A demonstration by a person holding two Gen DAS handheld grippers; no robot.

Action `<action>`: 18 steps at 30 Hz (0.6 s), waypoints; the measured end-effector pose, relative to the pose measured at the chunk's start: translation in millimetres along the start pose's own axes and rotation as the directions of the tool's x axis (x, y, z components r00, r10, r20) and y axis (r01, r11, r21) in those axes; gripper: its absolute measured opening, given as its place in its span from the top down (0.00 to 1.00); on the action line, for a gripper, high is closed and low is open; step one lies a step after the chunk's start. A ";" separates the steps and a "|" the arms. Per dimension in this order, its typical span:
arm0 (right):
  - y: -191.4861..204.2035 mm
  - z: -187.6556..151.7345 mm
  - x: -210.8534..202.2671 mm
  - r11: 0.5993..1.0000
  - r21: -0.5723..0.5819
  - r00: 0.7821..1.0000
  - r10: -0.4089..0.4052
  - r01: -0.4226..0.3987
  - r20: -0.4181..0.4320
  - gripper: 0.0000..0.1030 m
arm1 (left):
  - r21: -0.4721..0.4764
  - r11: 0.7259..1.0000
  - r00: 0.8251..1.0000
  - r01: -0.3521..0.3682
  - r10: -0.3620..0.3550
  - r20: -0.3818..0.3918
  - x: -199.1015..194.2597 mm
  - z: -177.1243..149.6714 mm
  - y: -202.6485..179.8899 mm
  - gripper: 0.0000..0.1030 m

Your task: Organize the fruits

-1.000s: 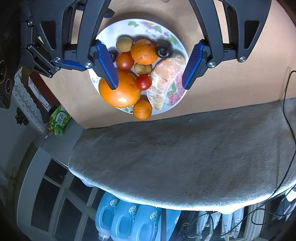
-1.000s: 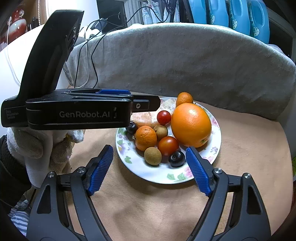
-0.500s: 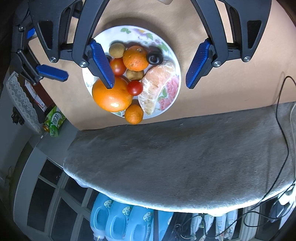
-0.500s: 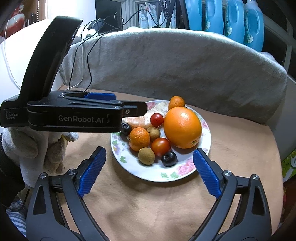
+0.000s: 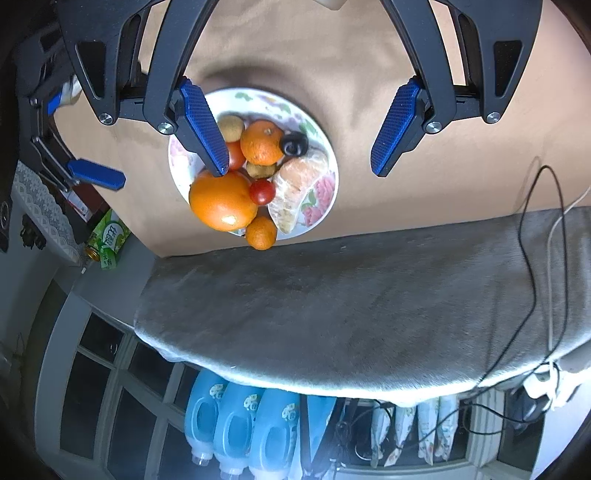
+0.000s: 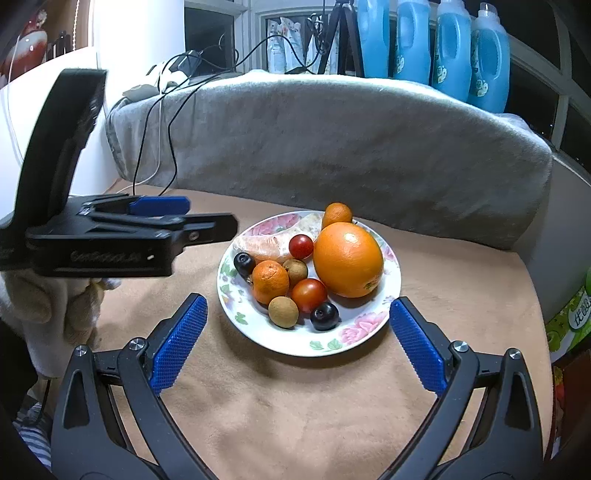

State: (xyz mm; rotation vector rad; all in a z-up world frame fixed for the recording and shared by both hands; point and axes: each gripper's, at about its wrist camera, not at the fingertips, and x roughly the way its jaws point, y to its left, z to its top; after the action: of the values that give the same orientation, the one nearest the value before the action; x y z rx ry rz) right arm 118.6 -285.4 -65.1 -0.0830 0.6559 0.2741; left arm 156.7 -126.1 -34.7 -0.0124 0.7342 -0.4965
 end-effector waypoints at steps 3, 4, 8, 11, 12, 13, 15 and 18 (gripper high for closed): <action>0.1 0.2 -4.7 1.000 0.006 1.000 -0.008 0.007 0.012 0.02 | 0.012 1.000 1.000 -0.013 0.012 0.020 -11.4 -5.1 -3.2 0.23; -0.1 0.4 -6.4 1.000 0.008 1.000 -0.010 0.010 0.017 0.02 | 0.014 1.000 1.000 -0.016 0.016 0.024 -14.6 -6.5 -3.8 0.23; -1.4 -1.2 -13.4 1.000 0.020 0.999 -0.021 0.021 0.031 0.01 | 0.010 1.000 0.999 -0.023 0.023 0.043 -28.1 -12.9 -5.3 0.23; -3.1 -2.6 -17.8 0.999 0.034 0.999 -0.025 0.023 0.039 0.00 | 0.010 0.999 0.998 -0.031 0.030 0.056 -39.4 -19.9 -7.9 0.23; -3.6 -3.5 -19.9 0.999 0.040 0.999 -0.026 0.024 0.041 0.00 | 0.012 0.999 0.997 -0.040 0.039 0.064 -43.4 -22.7 -9.4 0.22; -4.0 -4.1 -21.7 0.999 0.046 0.999 -0.028 0.026 0.044 0.00 | 0.013 0.999 0.996 -0.050 0.049 0.070 -46.4 -25.2 -11.1 0.21; -4.5 -5.1 -25.6 0.998 0.055 0.998 -0.038 0.035 0.053 0.00 | 0.016 0.998 0.995 -0.065 0.063 0.077 -52.3 -30.7 -14.4 0.20; -5.2 -7.3 -30.0 0.997 0.065 0.997 -0.048 0.044 0.063 0.00 | 0.019 0.996 0.992 -0.091 0.089 0.087 -59.9 -38.2 -20.2 0.20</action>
State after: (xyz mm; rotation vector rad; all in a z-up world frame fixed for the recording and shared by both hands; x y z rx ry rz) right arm 93.0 -298.3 -52.6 -0.0283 0.5975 0.2102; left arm 85.5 -111.7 -21.4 0.0206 0.6413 -0.4161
